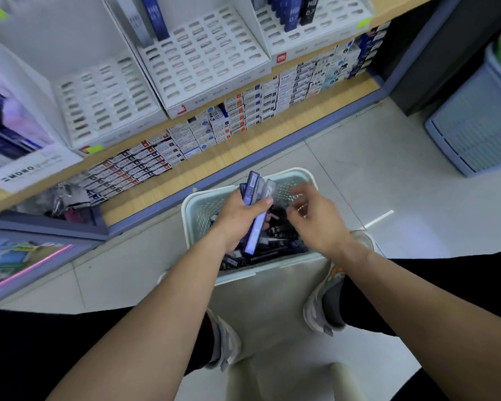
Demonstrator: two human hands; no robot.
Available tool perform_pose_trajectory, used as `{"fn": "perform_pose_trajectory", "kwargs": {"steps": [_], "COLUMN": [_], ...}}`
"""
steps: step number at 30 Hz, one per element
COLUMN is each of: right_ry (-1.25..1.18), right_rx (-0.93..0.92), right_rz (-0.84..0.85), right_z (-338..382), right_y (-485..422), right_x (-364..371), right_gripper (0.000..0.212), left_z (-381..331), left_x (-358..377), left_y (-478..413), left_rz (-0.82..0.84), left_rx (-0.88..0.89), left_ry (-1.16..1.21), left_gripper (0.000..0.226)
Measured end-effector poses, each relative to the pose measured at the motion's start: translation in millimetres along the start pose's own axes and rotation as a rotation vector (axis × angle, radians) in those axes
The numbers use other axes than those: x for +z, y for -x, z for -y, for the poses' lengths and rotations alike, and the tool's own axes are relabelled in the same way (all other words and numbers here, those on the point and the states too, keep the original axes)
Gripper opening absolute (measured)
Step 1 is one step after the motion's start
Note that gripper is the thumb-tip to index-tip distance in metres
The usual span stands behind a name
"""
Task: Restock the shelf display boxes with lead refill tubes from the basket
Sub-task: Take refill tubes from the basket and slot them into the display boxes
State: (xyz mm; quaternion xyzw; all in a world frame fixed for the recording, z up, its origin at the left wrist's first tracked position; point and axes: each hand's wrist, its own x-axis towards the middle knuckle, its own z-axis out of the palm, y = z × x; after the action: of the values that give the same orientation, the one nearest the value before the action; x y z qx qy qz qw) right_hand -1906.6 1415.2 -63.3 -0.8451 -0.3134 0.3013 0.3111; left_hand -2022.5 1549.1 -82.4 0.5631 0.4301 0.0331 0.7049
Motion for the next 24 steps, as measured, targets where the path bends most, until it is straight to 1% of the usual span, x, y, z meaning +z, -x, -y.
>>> {"fn": "perform_pose_trajectory", "kwargs": {"steps": [2,4,6,7,9,10,13,16,18,19,23,24], "right_ry": [-0.143,-0.329,-0.471,-0.511,-0.536,-0.545,-0.597,-0.634,-0.669,-0.682,-0.754,-0.769], "right_rx": [0.011,0.03,0.01,-0.016,-0.04,-0.039,-0.026,-0.022,-0.008,-0.007,0.025,0.034], "right_rz": [0.069,0.106,0.159,0.168,0.146,0.126,0.094,0.131,0.164,0.165,0.153,0.155], "right_z": [21,42,65,74,88,93,97,97,99,99,100,100], "right_y": [11,22,37,44,54,58,64,70,72,72,68,66], "right_x": [-5,-10,-14,-14,-13,-12,-12,-20,-27,-31,-46,-49], "right_gripper": [0.023,0.023,0.035,0.043,0.054,0.056,0.049,0.034,0.028,0.026,0.022,0.023], "left_z": [-25,-50,-69,-77,-86,-88,-92,-97,-100,-102,-108,-110], "left_x": [-3,-8,-13,-13,-13,-11,-5,-3,-6,-8,-12,-11], "left_y": [18,35,52,58,69,74,85,96,100,101,104,105], "left_rz": [-0.009,-0.005,-0.015,-0.032,-0.067,-0.084,-0.121,-0.118,-0.096,-0.085,-0.072,-0.072], "left_rx": [0.056,0.102,0.143,0.162,0.199,0.21,0.231,0.243,0.235,0.232,0.235,0.233], "left_ry": [0.056,0.118,0.198,0.221,0.234,0.237,0.241,0.232,0.232,0.231,0.221,0.221], "left_gripper": [0.009,0.009,0.012,0.018,0.029,0.031,0.03,0.032,0.035,0.034,0.015,0.013]}}
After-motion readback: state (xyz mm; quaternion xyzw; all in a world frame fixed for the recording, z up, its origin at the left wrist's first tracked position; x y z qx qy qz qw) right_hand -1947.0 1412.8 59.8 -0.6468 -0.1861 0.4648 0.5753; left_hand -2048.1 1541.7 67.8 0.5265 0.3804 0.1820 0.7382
